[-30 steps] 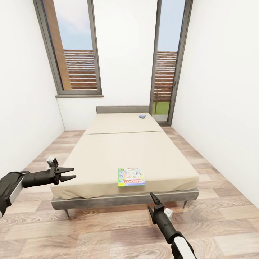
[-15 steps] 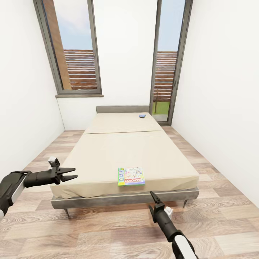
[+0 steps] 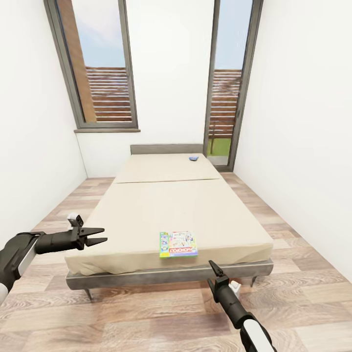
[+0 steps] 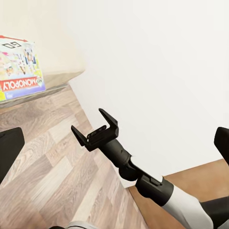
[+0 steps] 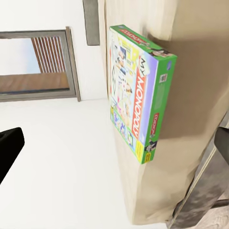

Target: Put all the toys in the child's room - the three board games (two on the bed and one on the table), the two jigsaw puzzles on the table, and the tennis ball on the table - inside the toy box on the table in the child's room.

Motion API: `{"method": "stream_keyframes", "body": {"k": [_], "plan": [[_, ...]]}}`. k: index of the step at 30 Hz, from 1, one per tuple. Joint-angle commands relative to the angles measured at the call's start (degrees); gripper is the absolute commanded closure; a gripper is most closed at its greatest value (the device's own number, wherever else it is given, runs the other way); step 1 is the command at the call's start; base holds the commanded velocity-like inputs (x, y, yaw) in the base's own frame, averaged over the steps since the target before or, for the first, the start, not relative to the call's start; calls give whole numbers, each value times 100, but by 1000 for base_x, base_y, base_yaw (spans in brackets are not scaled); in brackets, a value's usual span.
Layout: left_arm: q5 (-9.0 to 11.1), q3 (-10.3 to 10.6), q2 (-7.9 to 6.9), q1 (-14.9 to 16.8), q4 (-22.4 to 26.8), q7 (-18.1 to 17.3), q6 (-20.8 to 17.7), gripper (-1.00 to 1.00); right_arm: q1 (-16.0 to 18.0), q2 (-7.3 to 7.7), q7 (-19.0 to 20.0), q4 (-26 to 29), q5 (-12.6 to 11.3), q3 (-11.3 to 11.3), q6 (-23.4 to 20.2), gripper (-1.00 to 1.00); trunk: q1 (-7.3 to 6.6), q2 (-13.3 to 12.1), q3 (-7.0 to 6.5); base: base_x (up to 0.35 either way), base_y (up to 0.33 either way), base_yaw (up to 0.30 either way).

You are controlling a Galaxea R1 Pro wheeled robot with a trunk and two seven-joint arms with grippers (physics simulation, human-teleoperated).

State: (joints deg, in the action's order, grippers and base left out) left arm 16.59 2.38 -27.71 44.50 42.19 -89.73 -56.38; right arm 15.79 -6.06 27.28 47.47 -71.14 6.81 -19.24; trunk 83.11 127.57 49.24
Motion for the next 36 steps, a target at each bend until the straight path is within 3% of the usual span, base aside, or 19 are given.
{"method": "stream_keyframes", "body": {"k": [1, 36], "plan": [[11, 24, -7, 5, -2, -27, -62, -100, 3, -5, 5, 0, -48, 23, -54, -100, -1, 3, 6, 21, 0, 0], [19, -26, -124, 5, 0, -27, -101, -100, 3, -62, -20, -27, -105, 66, -52, -100, -1, 3, 6, 2, 0, 0]]}}
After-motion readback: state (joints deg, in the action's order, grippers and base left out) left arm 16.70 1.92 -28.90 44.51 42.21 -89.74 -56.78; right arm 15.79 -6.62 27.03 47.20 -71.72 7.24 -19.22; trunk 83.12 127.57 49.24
